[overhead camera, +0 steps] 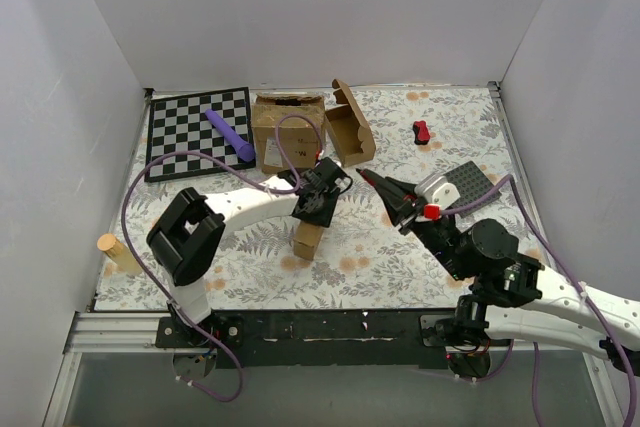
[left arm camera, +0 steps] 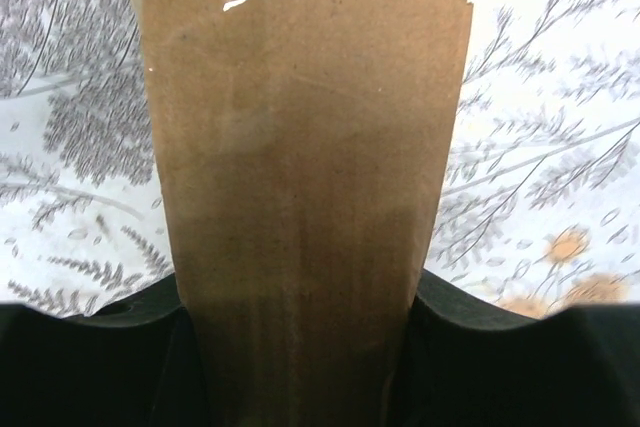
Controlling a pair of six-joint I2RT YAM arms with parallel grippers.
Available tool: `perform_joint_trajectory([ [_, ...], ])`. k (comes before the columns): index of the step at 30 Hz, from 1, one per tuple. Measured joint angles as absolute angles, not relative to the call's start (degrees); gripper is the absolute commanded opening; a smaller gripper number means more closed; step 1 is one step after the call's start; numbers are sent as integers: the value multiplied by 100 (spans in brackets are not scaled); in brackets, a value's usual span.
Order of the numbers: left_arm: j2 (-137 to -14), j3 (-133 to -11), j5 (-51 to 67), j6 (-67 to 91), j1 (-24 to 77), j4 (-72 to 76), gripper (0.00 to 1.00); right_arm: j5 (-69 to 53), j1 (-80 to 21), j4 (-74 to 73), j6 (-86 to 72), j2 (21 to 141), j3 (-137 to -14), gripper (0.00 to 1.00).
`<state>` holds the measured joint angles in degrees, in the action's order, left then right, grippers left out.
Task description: Unpack the express box
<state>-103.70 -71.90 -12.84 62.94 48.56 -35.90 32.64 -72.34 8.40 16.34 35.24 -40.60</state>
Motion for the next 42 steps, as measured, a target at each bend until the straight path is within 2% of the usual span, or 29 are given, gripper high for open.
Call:
perform_joint_trajectory([
  [6,-9710,-6410,-1240,6003,4882,-3413,0,4248,-7216,827,1205,3782,-4278,1],
  [12,-8941,-5568,-707,5325,5002,-3009,10,4963,-7207,338,744,4176,-4274,1],
  [15,-8541,-5183,-331,4759,5057,-2733,23,5113,-7207,239,602,4165,-4115,1],
  [19,-8058,-4810,19,3940,5098,-2338,53,5221,-7194,178,521,3927,-3874,1],
  [20,-7950,-4759,49,3754,5105,-2252,70,5238,-7183,156,502,3883,-3837,1],
  [23,-7669,-4722,43,3301,5113,-1981,79,5258,-7150,91,469,3802,-3739,1],
  [31,-7972,-4965,-158,2845,5111,-1796,82,5260,-7120,-60,386,3588,-3566,1],
  [32,-8009,-4967,-233,2853,5111,-1804,86,5260,-7120,-58,368,3562,-3566,1],
  [33,-8018,-4971,-322,2882,5113,-1817,98,5260,-7122,-64,351,3540,-3566,1],
  [35,-7979,-5050,-521,3033,5113,-1846,98,5264,-7120,-93,316,3487,-3566,1],
  [40,-6967,-5288,-1455,4338,5113,-1710,98,5282,-7120,-137,296,3441,-3540,1],
  [42,-6324,-5408,-1890,5332,5111,-1758,79,5282,-7100,-123,298,3444,-3470,1],
])
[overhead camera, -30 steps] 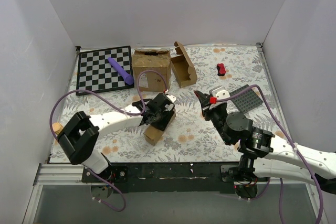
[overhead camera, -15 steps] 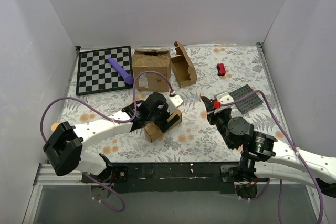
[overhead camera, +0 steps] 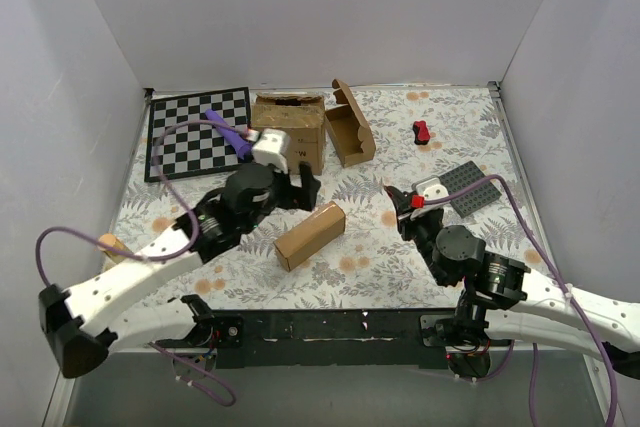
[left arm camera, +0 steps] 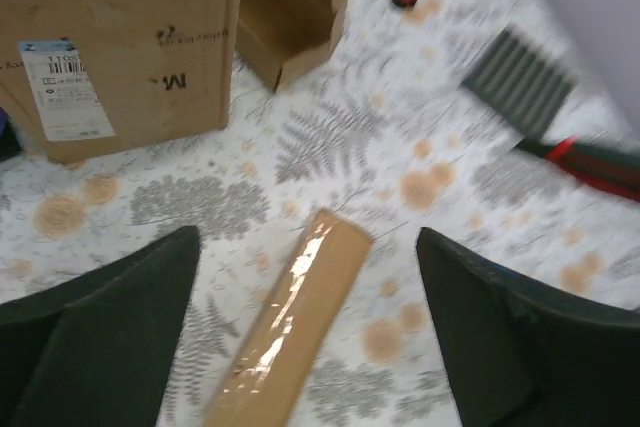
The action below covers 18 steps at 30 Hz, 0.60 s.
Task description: Unpack the express box
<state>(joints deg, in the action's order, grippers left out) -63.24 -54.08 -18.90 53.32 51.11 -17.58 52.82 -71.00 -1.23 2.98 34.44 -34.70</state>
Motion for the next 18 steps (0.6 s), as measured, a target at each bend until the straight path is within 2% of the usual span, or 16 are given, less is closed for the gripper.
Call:
perform_joint_trajectory([
  [1,-6020,-5470,-2008,5787,5109,-1793,58,5282,-7094,-123,298,3448,-3441,1],
  [2,-5736,-5485,-1979,6128,5087,-1793,29,5275,-7087,-121,298,3463,-3413,1],
  [4,-5332,-5483,-1822,6740,5068,-1855,2,5266,-7083,-126,296,3514,-3385,1],
  [9,-5107,-5129,-1243,8110,5284,-2244,0,5210,-7083,-117,281,3590,-3382,1],
  [15,-6152,-4414,-1306,9456,7170,-2952,0,5177,-7078,-75,189,3627,-3297,1],
  [18,-6735,-4416,-1306,9883,7625,-3140,0,5133,-7072,-78,154,3656,-3288,1],
])
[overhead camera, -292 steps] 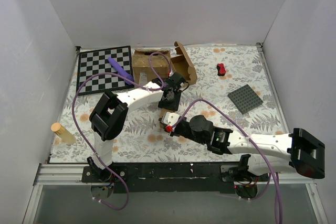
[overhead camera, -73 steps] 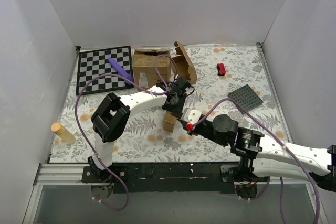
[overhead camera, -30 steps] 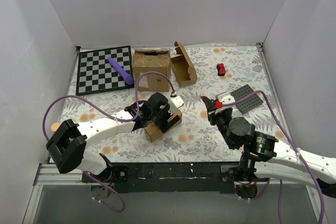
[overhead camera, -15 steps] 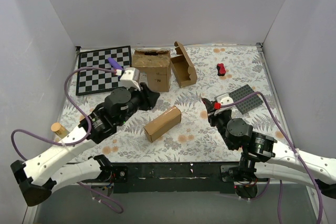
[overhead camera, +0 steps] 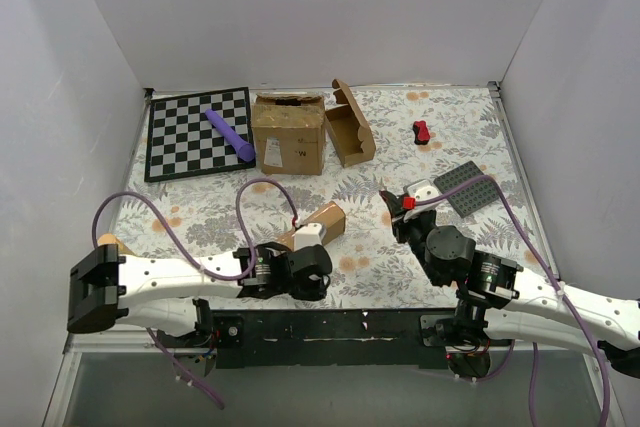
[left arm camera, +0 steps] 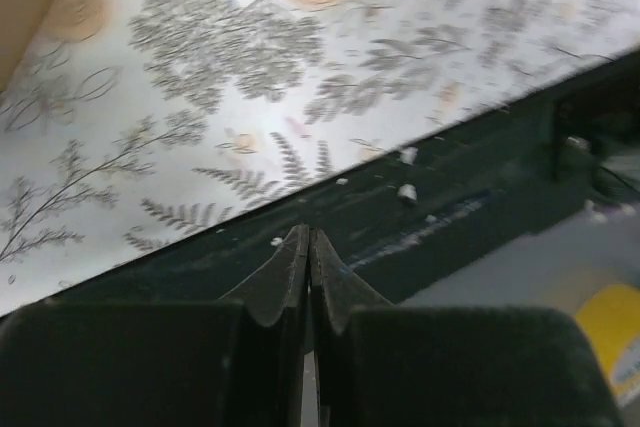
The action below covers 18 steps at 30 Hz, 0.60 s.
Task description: Unpack the express box
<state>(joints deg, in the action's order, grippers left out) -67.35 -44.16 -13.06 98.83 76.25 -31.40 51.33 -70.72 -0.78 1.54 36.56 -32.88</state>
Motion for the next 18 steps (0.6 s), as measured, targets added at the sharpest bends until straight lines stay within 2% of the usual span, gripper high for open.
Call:
perform_joint_trajectory([
  [7,-7098,-4228,-1662,10940,7461,-4150,0,5065,-7072,-75,12,3649,-3288,1],
  [12,-6812,-3605,-1710,11207,6510,-4381,0,4993,-7072,-58,-36,3660,-3282,1],
  [18,-6873,-3553,-1708,10820,5649,-3981,0,4906,-7067,-19,-89,3745,-3264,1],
])
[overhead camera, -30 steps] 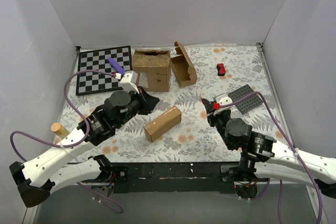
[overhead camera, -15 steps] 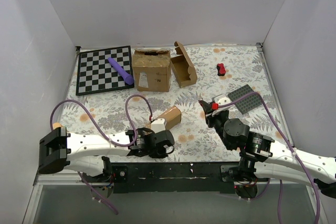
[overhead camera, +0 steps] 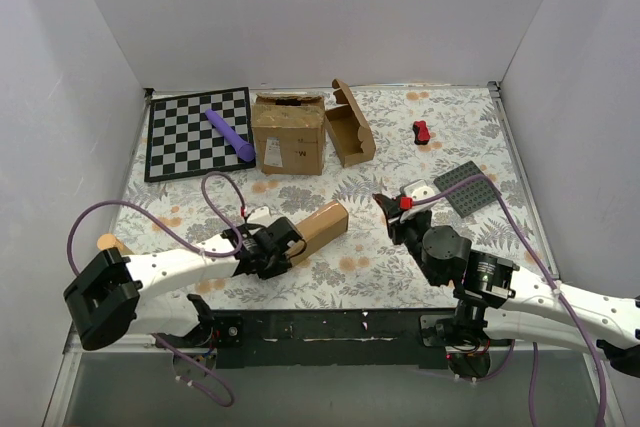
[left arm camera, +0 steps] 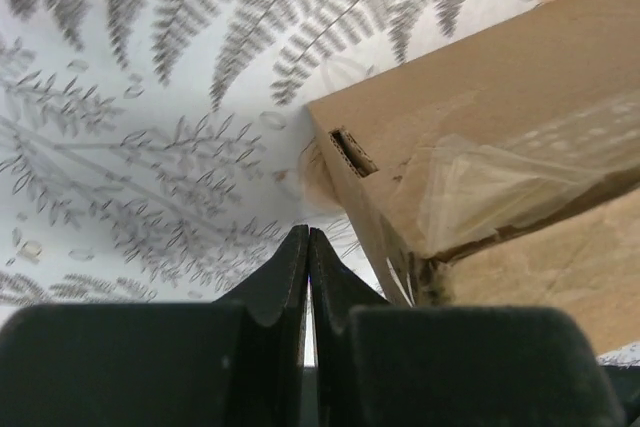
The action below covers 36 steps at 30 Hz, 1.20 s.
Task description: Unpack the express box
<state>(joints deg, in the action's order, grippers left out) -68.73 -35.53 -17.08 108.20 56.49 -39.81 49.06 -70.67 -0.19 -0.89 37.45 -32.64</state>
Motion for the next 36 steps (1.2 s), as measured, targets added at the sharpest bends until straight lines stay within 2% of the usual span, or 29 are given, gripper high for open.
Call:
perform_joint_trajectory([
  [6,-7393,-3881,-1636,10335,5371,-3446,0,4821,-7061,-5,-132,3822,-3190,1],
  [19,-7776,-4191,-1520,9382,3581,-2816,0,4729,-6770,128,-325,4257,-2939,1],
  [26,-7411,-4241,-1444,9491,3531,-3092,0,4156,-5301,462,-733,5201,-2939,1],
  [36,-6066,-3275,-742,9935,4010,-3330,0,3336,-5107,1444,-486,6772,-3127,1],
])
